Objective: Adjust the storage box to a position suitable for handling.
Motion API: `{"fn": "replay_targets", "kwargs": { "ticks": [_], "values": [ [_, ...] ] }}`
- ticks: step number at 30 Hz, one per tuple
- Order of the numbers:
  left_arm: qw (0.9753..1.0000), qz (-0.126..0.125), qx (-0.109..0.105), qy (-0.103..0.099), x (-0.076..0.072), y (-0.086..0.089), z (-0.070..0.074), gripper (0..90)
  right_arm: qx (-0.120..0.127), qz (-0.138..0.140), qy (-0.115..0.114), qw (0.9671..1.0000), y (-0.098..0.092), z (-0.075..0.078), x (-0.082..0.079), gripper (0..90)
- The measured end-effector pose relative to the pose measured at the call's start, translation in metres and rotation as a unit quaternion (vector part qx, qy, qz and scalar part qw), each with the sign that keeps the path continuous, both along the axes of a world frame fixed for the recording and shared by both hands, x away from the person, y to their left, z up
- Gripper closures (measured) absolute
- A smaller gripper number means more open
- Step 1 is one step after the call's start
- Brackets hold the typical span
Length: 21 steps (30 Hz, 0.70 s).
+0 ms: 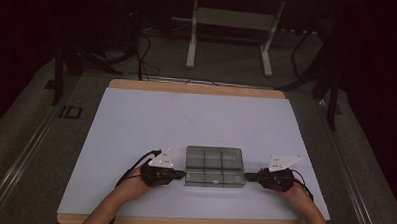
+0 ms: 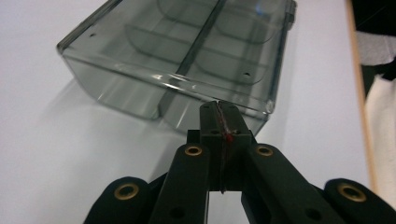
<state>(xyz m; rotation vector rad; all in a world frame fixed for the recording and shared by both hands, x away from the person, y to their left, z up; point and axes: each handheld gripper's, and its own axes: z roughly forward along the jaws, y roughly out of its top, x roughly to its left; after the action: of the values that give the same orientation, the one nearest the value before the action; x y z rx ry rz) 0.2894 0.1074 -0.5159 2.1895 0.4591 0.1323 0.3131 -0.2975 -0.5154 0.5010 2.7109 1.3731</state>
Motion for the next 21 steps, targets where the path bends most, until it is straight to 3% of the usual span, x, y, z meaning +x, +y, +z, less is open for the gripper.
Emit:
{"fn": "replay_targets", "kwargs": {
  "ticks": [3, 5, 6, 9, 12, 14, 21],
  "values": [
    [1.0000, 0.004, 0.004, -0.004, 0.001, -0.001, 0.002, 90.0, -0.001, 0.000, -0.003, 1.0000, 0.001, 0.002, 0.000, 90.0],
    [0.9999, 0.014, 0.005, -0.007, 0.002, -0.002, 0.003, 81.0, -0.001, -0.006, -0.004, 1.0000, 0.002, 0.003, 0.002, 87.8],
    [0.9997, 0.025, 0.002, -0.003, 0.004, 0.000, 0.004, 74.8, -0.002, -0.016, -0.010, 0.9998, 0.002, 0.004, 0.003, 81.1],
    [0.9995, 0.031, 0.000, -0.007, 0.007, 0.000, 0.005, 66.8, 0.000, -0.028, -0.015, 0.9995, 0.002, 0.006, 0.004, 73.6],
    [0.9993, 0.036, -0.002, -0.011, 0.008, 0.000, 0.006, 66.3, 0.000, -0.031, -0.019, 0.9993, 0.002, 0.007, 0.004, 70.7],
    [0.9988, 0.045, -0.006, -0.019, 0.009, 0.001, 0.007, 60.5, 0.003, -0.036, -0.032, 0.9988, 0.002, 0.009, 0.004, 67.8],
    [0.9975, 0.057, -0.010, -0.042, 0.012, 0.003, 0.016, 59.1, 0.008, -0.043, -0.049, 0.9978, 0.004, 0.015, 0.005, 65.4]
  ]
}}
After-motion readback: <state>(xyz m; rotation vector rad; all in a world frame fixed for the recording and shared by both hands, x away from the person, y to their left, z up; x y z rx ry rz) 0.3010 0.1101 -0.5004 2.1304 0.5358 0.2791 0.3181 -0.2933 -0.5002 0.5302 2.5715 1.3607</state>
